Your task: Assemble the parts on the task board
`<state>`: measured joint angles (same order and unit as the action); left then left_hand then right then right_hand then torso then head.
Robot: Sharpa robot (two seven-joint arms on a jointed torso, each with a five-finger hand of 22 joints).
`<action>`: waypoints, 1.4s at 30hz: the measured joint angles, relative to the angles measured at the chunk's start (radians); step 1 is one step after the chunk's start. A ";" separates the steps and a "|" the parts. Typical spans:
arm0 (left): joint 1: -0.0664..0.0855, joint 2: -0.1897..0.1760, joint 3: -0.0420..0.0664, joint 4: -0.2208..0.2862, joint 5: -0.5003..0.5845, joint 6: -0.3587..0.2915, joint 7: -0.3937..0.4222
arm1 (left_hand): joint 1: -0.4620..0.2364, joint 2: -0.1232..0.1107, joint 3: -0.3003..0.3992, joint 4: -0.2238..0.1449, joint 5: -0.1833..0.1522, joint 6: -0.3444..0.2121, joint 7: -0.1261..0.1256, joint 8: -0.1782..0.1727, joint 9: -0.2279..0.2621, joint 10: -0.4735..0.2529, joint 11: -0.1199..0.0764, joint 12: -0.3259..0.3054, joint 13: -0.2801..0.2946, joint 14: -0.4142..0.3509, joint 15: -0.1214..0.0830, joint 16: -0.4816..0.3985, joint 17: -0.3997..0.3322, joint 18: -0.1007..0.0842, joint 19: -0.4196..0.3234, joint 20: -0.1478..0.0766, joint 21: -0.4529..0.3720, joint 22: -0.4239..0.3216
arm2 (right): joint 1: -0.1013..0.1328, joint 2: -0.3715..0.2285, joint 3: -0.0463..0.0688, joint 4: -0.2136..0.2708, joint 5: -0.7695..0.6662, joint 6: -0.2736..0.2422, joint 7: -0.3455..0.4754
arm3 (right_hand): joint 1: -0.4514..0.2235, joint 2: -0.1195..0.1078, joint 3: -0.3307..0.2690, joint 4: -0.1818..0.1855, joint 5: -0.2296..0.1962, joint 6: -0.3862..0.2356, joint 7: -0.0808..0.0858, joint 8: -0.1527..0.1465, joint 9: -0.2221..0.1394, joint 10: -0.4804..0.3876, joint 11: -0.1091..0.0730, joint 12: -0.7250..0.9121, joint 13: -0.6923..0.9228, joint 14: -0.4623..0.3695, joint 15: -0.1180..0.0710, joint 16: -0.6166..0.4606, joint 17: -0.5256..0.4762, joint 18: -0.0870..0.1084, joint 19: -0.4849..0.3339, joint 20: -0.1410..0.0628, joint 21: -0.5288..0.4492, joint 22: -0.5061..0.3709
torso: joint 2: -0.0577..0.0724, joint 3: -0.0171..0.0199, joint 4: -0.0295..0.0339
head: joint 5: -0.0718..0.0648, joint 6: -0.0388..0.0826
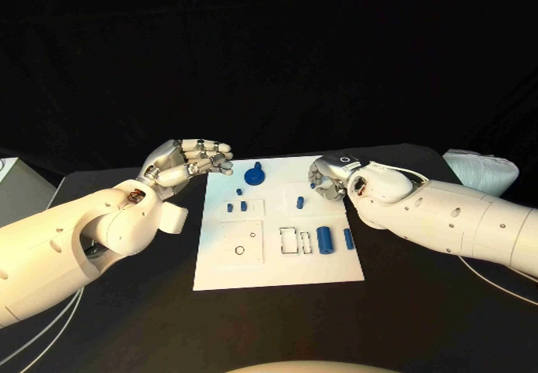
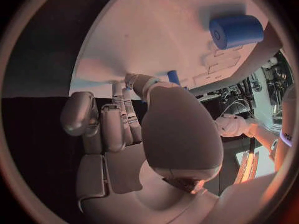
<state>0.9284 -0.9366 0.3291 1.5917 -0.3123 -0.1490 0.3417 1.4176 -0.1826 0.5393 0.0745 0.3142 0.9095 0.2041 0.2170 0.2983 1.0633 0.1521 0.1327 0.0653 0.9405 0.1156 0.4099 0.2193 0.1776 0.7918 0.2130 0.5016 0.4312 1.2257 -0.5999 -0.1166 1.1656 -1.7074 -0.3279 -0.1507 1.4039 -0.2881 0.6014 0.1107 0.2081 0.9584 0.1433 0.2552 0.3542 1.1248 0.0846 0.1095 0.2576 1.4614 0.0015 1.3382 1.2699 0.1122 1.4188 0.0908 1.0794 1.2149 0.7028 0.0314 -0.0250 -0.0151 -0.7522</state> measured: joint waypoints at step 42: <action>0.000 0.009 0.001 0.000 0.007 -0.009 -0.011 | 0.000 0.000 -0.006 0.000 0.000 -0.014 0.014 -0.008 -0.006 -0.007 0.007 -0.009 0.000 0.005 0.005 -0.020 0.012 0.000 0.007 0.007 -0.016 -0.013 | -0.027 0.031 0.005 -0.002 -0.019 -0.048 -0.016 | 0.016 0.067 0.089 -0.069 -0.013 0.107 -0.015 0.039 0.035 0.062 0.007 -0.049 -0.107 0.004 -0.016 -0.010 -0.010 0.003 0.015 -0.016 0.004 0.012 | -0.001 0.0013 -0.0016 | -0.001 -0.005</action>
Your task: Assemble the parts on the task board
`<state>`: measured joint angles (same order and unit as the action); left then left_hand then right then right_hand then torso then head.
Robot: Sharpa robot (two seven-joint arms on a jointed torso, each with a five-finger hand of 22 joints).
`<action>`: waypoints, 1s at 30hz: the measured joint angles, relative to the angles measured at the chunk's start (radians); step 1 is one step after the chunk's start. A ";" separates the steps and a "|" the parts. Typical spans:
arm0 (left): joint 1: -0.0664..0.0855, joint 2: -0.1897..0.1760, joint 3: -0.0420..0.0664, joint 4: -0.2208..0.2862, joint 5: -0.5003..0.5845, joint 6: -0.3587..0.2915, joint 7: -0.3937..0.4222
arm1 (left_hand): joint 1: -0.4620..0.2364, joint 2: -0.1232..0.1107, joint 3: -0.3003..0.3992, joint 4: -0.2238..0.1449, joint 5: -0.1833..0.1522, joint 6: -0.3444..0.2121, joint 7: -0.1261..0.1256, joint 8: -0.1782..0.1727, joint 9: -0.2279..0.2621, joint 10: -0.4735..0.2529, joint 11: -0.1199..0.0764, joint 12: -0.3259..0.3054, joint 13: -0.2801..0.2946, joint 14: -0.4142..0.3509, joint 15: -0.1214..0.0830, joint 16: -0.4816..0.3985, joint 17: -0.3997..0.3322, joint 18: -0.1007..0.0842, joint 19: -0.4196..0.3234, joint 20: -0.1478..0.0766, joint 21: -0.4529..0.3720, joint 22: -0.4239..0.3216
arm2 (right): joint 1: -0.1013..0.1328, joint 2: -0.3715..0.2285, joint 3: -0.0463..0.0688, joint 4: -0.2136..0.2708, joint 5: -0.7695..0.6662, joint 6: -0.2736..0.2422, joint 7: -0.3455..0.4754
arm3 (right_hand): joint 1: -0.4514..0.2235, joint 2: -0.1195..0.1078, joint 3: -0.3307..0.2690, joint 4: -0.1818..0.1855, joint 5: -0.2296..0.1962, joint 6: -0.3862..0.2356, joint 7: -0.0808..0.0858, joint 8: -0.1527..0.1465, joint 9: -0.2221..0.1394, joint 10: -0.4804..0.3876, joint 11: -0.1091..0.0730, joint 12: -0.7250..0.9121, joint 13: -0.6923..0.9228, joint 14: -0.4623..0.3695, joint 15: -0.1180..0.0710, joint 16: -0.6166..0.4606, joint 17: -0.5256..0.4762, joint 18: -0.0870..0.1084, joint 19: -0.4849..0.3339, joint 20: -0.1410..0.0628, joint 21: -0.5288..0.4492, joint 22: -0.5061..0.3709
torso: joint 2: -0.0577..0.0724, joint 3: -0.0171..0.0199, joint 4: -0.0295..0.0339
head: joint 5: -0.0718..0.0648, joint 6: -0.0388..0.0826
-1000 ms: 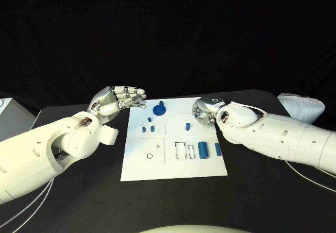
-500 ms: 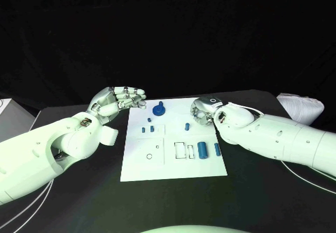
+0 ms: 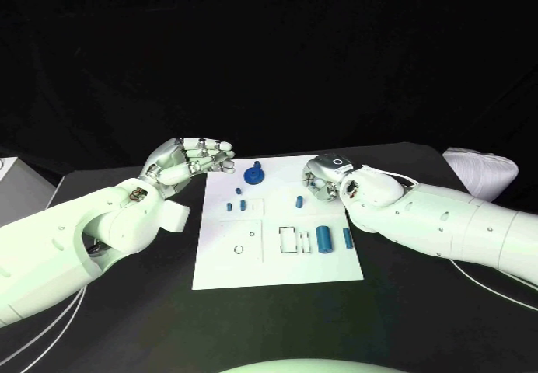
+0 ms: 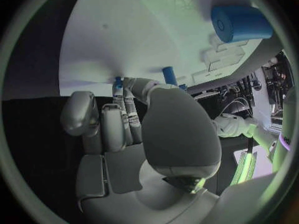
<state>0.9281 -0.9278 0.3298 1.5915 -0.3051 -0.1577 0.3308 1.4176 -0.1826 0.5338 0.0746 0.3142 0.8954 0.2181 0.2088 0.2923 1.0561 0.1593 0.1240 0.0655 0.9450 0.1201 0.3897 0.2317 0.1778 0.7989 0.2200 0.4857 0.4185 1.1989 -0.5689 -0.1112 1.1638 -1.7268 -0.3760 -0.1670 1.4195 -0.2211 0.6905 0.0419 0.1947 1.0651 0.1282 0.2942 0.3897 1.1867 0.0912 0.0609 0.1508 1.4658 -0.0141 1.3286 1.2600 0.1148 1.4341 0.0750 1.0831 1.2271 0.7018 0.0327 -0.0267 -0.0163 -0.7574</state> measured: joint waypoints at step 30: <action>0.000 0.000 0.000 -0.002 -0.001 0.004 -0.021 | -0.004 -0.004 -0.008 0.003 0.000 -0.007 0.007 -0.008 -0.004 -0.011 0.011 -0.005 0.000 -0.004 0.004 -0.023 0.012 0.000 0.004 0.004 -0.020 -0.014 | -0.016 -0.023 -0.009 0.013 -0.045 -0.081 -0.047 | -0.047 -0.049 0.040 -0.028 -0.015 -0.033 0.021 -0.052 -0.014 -0.033 0.004 0.003 -0.067 0.001 0.007 -0.033 -0.036 0.000 -0.013 0.013 -0.055 -0.028 | 0.000 0.0007 -0.0004 | -0.006 0.000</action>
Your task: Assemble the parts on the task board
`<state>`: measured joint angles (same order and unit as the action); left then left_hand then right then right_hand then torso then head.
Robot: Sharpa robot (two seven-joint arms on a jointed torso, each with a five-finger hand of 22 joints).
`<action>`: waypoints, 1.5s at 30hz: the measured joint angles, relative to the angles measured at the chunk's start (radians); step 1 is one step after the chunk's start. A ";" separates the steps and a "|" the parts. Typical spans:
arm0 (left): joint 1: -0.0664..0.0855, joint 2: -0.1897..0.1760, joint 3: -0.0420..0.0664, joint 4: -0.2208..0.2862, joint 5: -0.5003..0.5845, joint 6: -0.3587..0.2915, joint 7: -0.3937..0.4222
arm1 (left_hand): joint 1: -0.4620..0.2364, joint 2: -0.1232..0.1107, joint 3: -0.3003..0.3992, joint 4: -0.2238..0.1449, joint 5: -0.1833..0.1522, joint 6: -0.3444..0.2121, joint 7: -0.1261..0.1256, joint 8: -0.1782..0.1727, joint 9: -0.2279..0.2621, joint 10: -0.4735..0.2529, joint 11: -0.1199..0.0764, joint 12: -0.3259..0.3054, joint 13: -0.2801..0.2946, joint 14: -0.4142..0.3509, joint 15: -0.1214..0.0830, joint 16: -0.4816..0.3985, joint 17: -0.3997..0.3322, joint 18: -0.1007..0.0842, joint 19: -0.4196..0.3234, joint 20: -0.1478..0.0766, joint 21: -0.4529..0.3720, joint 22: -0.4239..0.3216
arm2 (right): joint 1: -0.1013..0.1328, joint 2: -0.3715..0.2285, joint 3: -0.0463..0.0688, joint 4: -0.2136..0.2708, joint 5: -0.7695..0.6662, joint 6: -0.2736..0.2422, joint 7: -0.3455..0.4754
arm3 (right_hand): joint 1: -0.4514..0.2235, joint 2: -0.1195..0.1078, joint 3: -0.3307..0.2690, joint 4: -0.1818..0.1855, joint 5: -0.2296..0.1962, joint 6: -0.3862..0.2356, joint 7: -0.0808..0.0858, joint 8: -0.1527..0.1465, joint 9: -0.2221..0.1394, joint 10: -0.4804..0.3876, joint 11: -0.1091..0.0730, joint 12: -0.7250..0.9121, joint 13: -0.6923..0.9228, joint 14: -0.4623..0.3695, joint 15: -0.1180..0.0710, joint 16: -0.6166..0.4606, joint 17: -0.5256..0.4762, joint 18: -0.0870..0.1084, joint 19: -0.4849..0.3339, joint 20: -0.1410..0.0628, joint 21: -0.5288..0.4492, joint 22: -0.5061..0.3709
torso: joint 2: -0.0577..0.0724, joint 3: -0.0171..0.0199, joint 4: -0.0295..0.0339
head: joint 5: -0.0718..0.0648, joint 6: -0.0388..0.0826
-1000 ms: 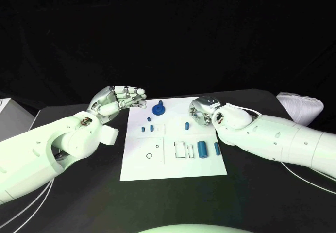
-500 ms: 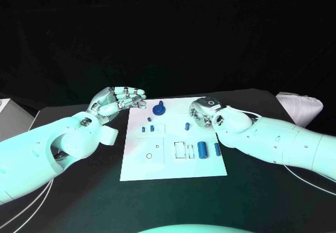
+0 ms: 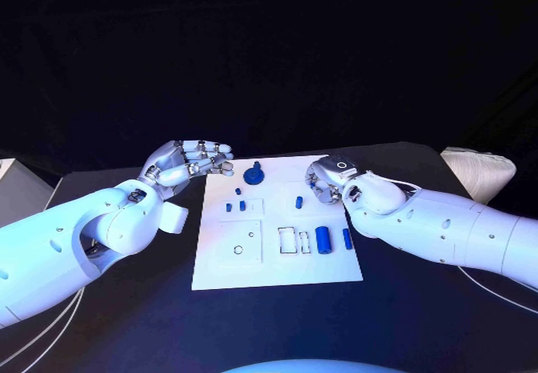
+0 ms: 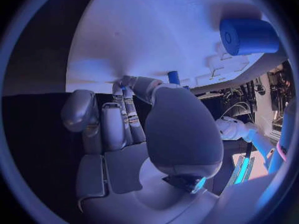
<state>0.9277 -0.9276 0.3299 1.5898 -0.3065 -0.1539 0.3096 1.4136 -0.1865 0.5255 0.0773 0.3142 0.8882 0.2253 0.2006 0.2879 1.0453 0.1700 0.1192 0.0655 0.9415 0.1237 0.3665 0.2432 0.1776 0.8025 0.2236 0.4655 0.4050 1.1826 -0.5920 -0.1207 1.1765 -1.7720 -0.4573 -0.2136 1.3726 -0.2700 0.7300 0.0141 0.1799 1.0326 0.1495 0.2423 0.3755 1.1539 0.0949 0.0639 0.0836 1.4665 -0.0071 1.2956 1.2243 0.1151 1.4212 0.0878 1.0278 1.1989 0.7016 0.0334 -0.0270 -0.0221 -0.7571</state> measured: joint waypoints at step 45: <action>-0.001 0.001 0.000 -0.005 -0.001 0.007 -0.010 | 0.000 0.000 0.000 0.000 0.000 0.000 0.000 0.000 -0.001 0.000 0.000 0.000 0.000 0.000 0.000 0.000 0.004 0.000 0.000 0.000 -0.006 -0.004 | -0.004 -0.006 -0.002 0.013 0.026 -0.042 -0.024 | 0.013 0.056 -0.021 -0.005 -0.020 0.070 -0.038 0.026 0.032 0.102 -0.006 0.032 0.029 0.000 -0.022 0.043 0.059 -0.015 0.031 -0.023 0.098 0.074 | 0.000 -0.0006 0.0007 | 0.001 -0.008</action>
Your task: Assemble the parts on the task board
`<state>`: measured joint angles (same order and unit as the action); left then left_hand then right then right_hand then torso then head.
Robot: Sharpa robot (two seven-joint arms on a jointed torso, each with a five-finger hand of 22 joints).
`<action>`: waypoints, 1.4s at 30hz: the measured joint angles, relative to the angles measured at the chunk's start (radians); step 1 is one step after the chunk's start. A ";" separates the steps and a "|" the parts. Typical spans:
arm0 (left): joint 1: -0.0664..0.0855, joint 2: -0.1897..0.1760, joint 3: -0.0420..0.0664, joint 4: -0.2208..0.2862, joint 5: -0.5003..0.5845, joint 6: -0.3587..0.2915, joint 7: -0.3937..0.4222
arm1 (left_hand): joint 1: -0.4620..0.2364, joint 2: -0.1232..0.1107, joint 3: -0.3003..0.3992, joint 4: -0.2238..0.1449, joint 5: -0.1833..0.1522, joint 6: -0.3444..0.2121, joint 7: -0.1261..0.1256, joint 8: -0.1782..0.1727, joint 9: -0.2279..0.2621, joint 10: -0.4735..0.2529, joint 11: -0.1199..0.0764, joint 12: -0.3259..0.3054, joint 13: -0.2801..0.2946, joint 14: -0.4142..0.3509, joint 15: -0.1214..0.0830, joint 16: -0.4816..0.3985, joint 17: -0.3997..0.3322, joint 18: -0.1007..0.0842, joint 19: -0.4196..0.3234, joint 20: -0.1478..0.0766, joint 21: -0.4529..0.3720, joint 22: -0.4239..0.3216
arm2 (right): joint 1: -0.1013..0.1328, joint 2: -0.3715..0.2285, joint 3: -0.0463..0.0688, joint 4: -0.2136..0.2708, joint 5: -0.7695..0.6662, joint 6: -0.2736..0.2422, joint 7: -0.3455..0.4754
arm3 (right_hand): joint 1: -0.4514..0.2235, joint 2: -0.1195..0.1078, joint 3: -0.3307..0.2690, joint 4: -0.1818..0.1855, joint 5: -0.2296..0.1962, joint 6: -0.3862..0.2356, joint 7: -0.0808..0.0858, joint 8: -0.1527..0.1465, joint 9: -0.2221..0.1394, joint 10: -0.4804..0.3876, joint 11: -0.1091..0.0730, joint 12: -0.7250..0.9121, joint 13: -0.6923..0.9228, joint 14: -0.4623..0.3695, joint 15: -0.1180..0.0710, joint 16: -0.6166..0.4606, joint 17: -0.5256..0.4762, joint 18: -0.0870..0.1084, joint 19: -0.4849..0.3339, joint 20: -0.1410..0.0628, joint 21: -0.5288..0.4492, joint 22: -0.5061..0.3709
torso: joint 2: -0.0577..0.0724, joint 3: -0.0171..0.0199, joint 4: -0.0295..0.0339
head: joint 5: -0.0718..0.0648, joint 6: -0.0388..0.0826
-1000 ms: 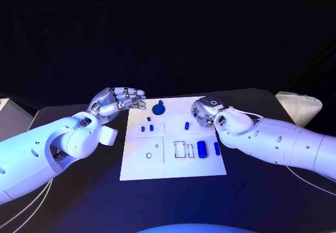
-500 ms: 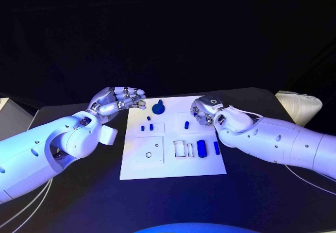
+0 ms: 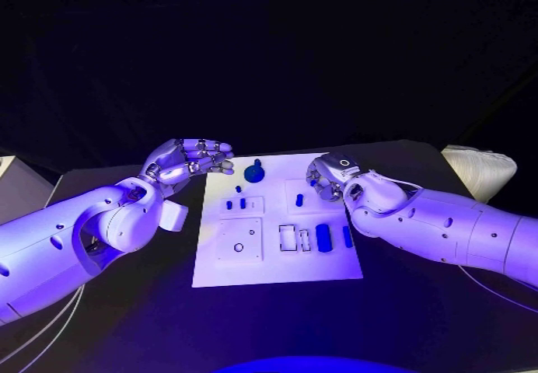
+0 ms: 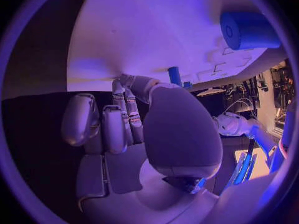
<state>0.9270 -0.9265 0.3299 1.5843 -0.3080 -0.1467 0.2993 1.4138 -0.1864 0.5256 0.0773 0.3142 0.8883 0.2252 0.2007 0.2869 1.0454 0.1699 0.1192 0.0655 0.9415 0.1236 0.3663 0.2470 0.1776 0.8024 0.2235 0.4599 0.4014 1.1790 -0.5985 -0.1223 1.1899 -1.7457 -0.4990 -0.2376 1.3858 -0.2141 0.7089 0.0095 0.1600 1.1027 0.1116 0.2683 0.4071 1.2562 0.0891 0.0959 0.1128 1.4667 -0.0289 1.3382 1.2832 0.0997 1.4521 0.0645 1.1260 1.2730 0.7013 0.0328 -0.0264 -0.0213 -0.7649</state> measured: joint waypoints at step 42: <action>-0.001 0.023 0.000 -0.030 0.001 -0.012 -0.003 | 0.000 0.000 -0.006 0.000 0.000 0.000 0.000 -0.003 -0.001 -0.004 0.004 0.000 0.001 0.000 0.000 -0.010 0.007 0.000 0.004 0.004 -0.009 -0.007 | 0.013 -0.031 -0.006 0.377 -0.010 0.010 -0.030 | 0.000 0.000 0.000 -0.006 0.001 0.002 0.002 0.002 0.000 0.011 -0.007 -0.004 -0.001 0.000 0.000 0.000 0.000 0.000 0.000 0.000 0.006 0.003 | -0.001 0.0006 -0.0003 | 0.088 -0.012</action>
<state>0.9257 -0.9039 0.3298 1.5539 -0.3073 -0.1591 0.2963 1.4138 -0.1864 0.5200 0.0772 0.3142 0.8884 0.2252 0.1973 0.2859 1.0418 0.1735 0.1192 0.0662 0.9415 0.1236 0.3559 0.2542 0.1776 0.8061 0.2272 0.4513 0.3946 1.1916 -0.6292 -0.1283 1.5669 -1.7562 -0.4887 -0.2679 1.3857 -0.2146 0.7094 0.0039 0.1608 1.1046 0.1132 0.2702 0.4074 1.2667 0.0821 0.0918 0.1114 1.4668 -0.0286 1.3382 1.2835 0.0998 1.4520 0.0645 1.1324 1.2764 0.7004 0.0334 -0.0267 0.0668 -0.7773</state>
